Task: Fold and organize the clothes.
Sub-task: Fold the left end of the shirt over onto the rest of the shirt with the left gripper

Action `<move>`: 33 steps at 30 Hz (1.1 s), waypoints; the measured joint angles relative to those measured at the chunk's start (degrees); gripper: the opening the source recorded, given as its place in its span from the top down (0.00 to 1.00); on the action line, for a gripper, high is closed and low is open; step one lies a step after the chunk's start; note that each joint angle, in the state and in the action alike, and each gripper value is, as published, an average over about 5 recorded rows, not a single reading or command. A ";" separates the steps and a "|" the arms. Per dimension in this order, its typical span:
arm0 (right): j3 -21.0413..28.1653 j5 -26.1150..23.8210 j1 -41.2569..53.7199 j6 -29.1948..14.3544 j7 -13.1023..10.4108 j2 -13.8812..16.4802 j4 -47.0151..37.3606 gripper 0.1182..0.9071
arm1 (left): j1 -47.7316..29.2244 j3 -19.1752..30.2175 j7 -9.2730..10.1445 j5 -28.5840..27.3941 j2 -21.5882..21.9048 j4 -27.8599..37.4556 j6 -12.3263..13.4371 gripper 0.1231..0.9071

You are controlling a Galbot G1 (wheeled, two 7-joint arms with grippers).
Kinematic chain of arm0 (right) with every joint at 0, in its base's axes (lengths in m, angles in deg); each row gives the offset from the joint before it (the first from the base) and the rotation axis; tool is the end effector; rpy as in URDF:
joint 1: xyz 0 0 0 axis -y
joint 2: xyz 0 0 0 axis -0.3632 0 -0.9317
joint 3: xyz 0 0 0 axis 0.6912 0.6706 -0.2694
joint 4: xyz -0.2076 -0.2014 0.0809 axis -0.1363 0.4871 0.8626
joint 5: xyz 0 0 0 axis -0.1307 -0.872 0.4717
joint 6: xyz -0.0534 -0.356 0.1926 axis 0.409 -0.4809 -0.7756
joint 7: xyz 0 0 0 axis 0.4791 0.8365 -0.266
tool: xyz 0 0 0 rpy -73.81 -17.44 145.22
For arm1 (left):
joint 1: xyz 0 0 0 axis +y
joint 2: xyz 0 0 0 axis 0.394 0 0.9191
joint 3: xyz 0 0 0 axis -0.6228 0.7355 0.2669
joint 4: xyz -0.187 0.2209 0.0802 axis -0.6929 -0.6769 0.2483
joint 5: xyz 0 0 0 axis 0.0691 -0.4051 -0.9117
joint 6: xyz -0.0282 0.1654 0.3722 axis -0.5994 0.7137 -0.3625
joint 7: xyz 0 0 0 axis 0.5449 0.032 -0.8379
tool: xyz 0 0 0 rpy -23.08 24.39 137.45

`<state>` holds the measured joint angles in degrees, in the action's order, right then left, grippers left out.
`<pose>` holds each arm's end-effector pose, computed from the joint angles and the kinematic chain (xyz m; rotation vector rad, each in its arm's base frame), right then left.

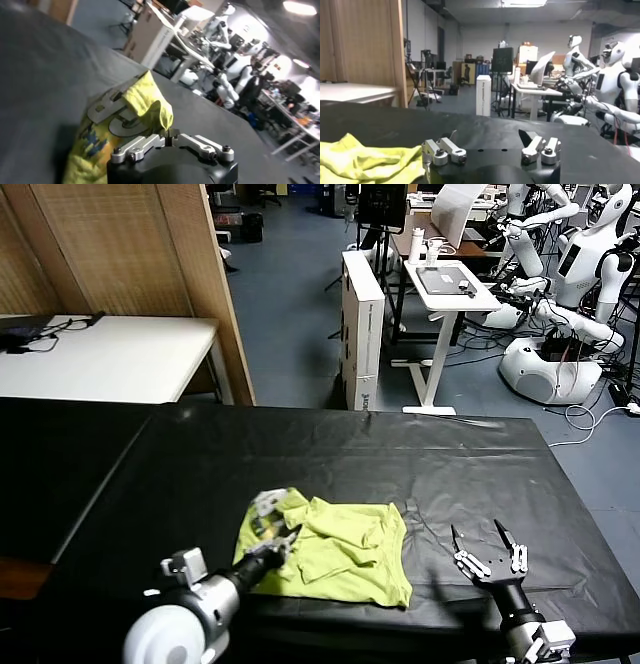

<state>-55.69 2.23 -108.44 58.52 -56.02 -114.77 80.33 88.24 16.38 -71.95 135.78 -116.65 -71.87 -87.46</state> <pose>0.2209 -0.0844 -0.2995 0.1080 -3.0670 0.1082 0.2692 -0.0593 -0.1907 -0.6204 -2.3680 0.7729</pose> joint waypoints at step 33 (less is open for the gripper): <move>-0.09 -1.61 0.08 -0.29 -0.04 -1.99 -1.06 0.00 | -3.33 8.38 -1.02 -5.10 -11.31 7.01 0.83 0.93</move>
<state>-55.78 0.61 -108.36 58.23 -56.06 -116.76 79.27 84.91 24.76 -72.98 130.68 -127.96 -64.85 -86.63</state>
